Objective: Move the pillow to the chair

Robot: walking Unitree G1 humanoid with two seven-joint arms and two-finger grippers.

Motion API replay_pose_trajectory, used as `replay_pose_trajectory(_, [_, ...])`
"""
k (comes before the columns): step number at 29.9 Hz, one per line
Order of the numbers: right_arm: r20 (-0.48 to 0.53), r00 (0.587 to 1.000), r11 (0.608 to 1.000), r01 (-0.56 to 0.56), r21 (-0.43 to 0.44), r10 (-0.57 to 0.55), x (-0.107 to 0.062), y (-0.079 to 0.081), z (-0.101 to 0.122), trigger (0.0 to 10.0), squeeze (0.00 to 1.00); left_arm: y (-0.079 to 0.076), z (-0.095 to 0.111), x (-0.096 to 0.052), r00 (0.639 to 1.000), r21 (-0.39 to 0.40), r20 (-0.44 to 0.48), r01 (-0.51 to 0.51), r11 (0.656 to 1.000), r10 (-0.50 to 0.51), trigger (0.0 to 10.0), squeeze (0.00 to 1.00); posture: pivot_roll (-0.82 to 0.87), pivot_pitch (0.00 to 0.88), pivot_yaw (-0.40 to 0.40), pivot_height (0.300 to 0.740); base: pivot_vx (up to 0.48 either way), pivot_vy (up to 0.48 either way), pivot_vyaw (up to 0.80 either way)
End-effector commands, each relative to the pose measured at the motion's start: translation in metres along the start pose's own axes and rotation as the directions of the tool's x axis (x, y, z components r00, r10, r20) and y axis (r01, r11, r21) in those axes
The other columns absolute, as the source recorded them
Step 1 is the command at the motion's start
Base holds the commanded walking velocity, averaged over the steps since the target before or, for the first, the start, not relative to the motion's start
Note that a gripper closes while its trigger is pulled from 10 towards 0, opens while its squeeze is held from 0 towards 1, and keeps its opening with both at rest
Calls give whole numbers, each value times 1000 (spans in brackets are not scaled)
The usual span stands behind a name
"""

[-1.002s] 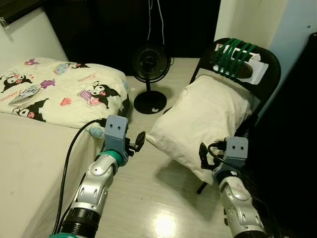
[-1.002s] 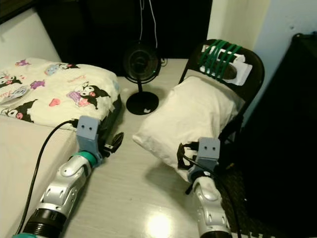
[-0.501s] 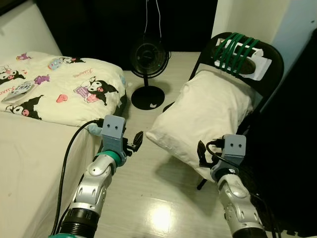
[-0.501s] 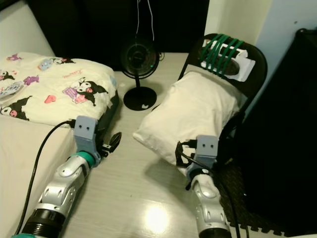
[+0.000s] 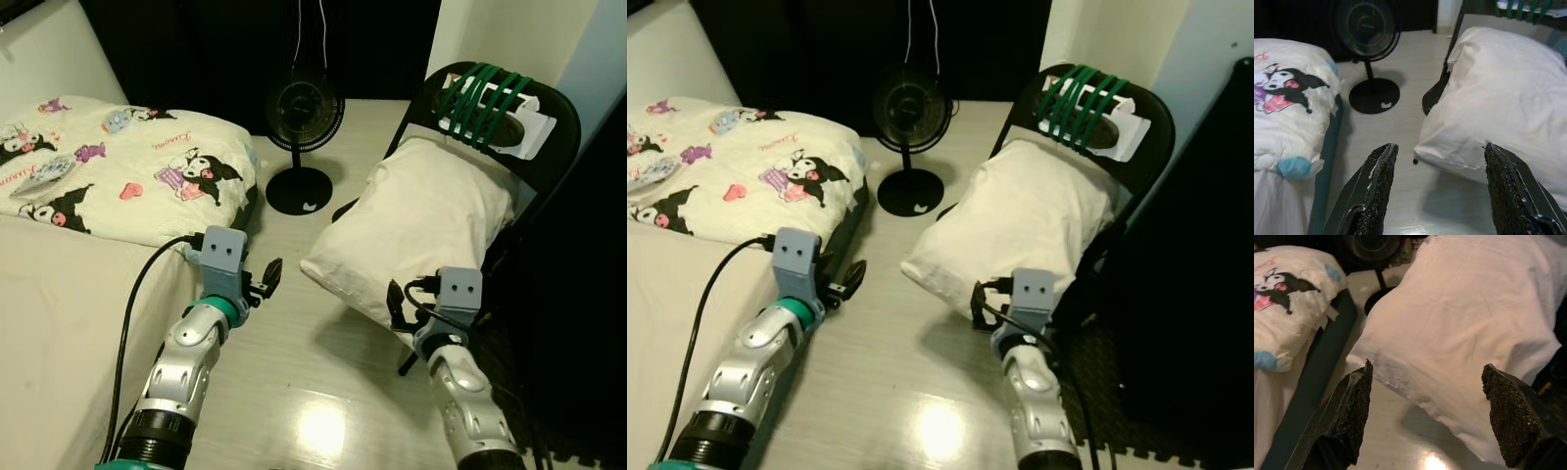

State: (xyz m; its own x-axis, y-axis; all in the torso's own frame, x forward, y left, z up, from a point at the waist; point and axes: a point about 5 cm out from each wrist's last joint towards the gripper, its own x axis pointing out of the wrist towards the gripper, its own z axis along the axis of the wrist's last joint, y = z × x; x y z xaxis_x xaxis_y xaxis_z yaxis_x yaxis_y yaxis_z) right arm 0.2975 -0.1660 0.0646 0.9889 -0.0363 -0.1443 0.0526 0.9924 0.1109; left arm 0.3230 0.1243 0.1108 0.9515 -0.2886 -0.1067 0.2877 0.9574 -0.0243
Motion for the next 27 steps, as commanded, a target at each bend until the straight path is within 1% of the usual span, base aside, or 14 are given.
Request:
replay_pose_trajectory(1, [-24, 1000, 1000, -5, 16, 6, -1, 4, -6, 10000, 0, 5, -3, -2, 1000, -2, -19, -14, 1000, 14, 10000, 0, 41, 0, 158, 740, 0, 0, 0])
replay_pose_trajectory(12, [-24, 1000, 1000, -7, 15, 7, 0, 4, -5, 10000, 0, 5, -2, -2, 1000, 1, -10, -14, 1000, 14, 10000, 0, 42, 0, 157, 740, 0, 0, 0])
replay_pose_trajectory(14, [-24, 1000, 1000, -3, 17, 4, -1, 4, -6, 10000, 0, 5, -2, -2, 1000, 26, -7, 0, 1000, 0, 10000, 0, 43, 0, 163, 740, 0, 0, 0])
replay_pose_trajectory(16, [-24, 1000, 1000, -3, 17, 4, -1, 4, -6, 10000, 0, 5, -2, -2, 1000, 26, -7, 0, 1000, 0, 10000, 0, 43, 0, 163, 740, 0, 0, 0])
replay_pose_trajectory(17, [-25, 1000, 1000, 1, 19, -1, -1, 3, -7, 10000, 0, 2, -1, -2, 1000, 58, -10, 21, 998, -21, 10000, 0, 42, 0, 164, 740, 0, -480, 0])
replay_pose_trajectory(20, [-25, 1000, 1000, 3, 20, -3, -2, 3, -7, 10000, 0, 1, -1, -1, 1000, 56, -13, 21, 998, -20, 10000, 0, 41, 0, 167, 740, 0, -480, 0])
replay_pose_trajectory(21, [-25, 1000, 1000, 5, 21, -4, -2, 3, -7, 10000, 0, 2, -2, -1, 1000, 17, -12, 12, 1000, -12, 10000, 0, 41, 0, 167, 740, 0, 0, 0])
replay_pose_trajectory(24, [-25, 1000, 1000, 6, 21, -5, -2, 3, -7, 10000, 0, 4, -3, -1, 1000, 11, -23, -6, 1000, 6, 10000, 0, 40, 0, 167, 740, 0, 0, 0])
replay_pose_trajectory(27, [-25, 1000, 1000, 4, 20, -3, -2, 3, -7, 10000, 0, 5, -3, -1, 1000, 23, -27, -10, 1000, 11, 10000, 0, 40, 0, 167, 740, 0, 0, 0])
